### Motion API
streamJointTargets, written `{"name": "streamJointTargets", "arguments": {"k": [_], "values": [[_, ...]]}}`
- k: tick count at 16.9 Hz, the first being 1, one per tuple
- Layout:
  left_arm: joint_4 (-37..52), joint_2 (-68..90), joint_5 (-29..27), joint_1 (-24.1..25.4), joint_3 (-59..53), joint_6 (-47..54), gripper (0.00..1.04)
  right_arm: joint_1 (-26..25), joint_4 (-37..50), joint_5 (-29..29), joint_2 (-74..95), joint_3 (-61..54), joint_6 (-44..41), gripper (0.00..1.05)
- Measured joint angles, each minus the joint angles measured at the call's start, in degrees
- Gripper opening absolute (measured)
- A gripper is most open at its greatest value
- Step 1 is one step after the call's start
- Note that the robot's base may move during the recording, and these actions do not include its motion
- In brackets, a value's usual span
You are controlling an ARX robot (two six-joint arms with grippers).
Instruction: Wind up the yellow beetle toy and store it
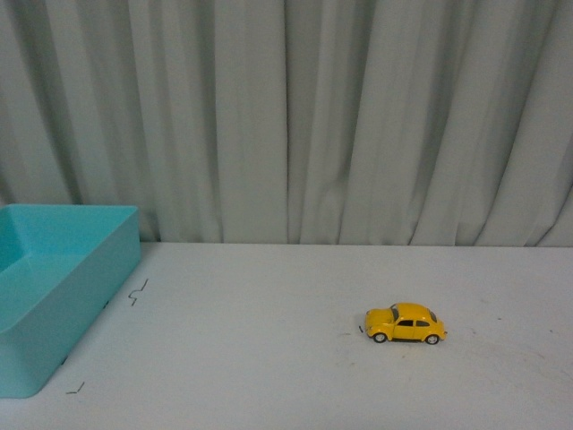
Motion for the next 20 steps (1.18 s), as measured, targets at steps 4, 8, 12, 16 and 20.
{"name": "streamJointTargets", "arguments": {"k": [4,8,12,16,20], "values": [[0.0,0.0,0.0,0.0,0.0,0.0,0.98,0.0,0.0,0.0,0.0,0.0,0.0,0.98],[0.0,0.0,0.0,0.0,0.0,0.0,0.98,0.0,0.0,0.0,0.0,0.0,0.0,0.98],[0.0,0.0,0.0,0.0,0.0,0.0,0.98,0.0,0.0,0.0,0.0,0.0,0.0,0.98],[0.0,0.0,0.0,0.0,0.0,0.0,0.98,0.0,0.0,0.0,0.0,0.0,0.0,0.98],[0.0,0.0,0.0,0.0,0.0,0.0,0.98,0.0,0.0,0.0,0.0,0.0,0.0,0.98]]}}
